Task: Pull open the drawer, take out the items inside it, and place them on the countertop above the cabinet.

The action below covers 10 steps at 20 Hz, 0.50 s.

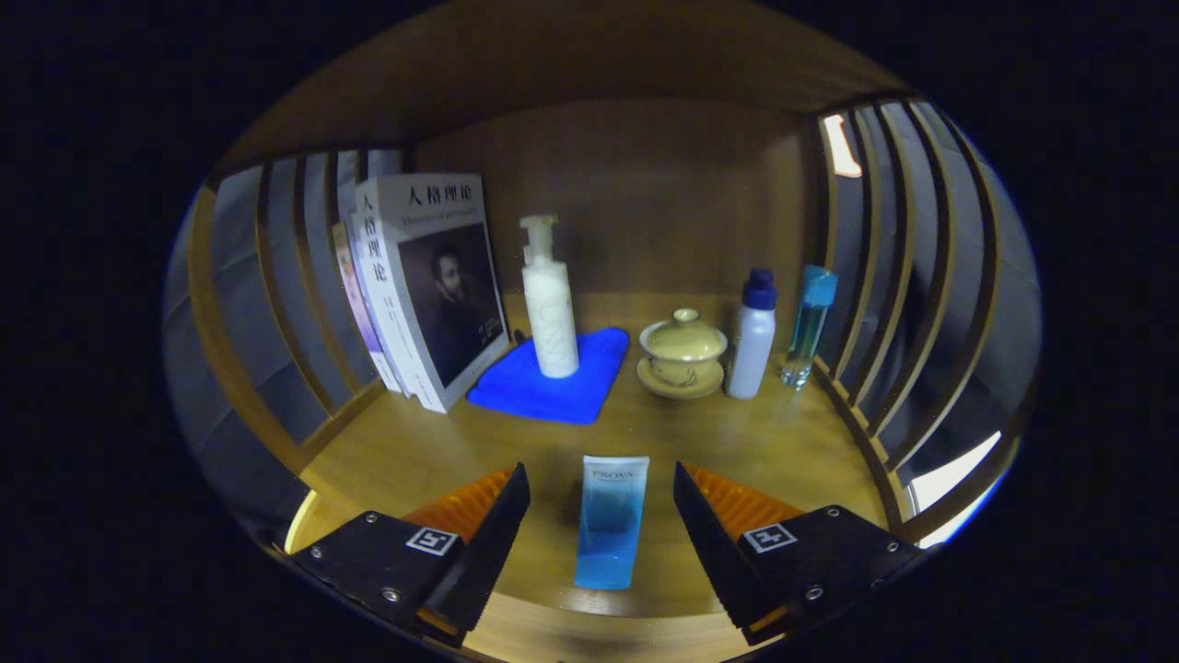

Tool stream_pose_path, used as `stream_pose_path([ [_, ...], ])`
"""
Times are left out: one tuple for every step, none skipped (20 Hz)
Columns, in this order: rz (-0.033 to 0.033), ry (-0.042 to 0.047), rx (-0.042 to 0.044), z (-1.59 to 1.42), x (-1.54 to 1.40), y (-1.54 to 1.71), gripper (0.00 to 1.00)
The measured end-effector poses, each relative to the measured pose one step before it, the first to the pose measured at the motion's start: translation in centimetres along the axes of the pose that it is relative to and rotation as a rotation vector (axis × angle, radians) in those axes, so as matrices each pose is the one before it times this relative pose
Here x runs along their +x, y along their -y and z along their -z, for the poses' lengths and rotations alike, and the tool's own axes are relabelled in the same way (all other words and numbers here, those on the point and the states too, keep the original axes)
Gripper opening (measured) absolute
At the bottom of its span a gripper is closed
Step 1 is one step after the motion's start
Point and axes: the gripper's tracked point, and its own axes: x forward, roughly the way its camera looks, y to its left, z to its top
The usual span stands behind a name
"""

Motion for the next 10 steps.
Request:
stream_pose_path([
  [0.00667,0.02045,0.01215,-0.423,-1.024,-0.108,0.96],
  [0.00243,0.01902,0.01174,-0.077,-1.077,-0.187,0.96],
  [0.00617,0.02139,0.00709,-0.208,-1.111,-0.053,0.96],
  [0.00636,0.01962,0.00315,0.007,-1.111,-0.109,0.96],
  [0.00622,0.02095,-0.00556,-0.049,-1.175,-0.119,0.96],
  [0.01321,0.02029,-0.01217,0.113,-1.084,0.011,0.96],
  [0.01089,0.01112,-0.01151,0.184,-1.165,-0.020,0.96],
  [0.00910,0.01497,-0.00651,0.161,-1.153,-0.129,0.96],
  [0.00562,0.00713,0.00067,0.240,-1.021,-0.189,0.96],
  [0.00391,0.01074,0.00089,0.249,-0.873,-0.296,0.96],
])
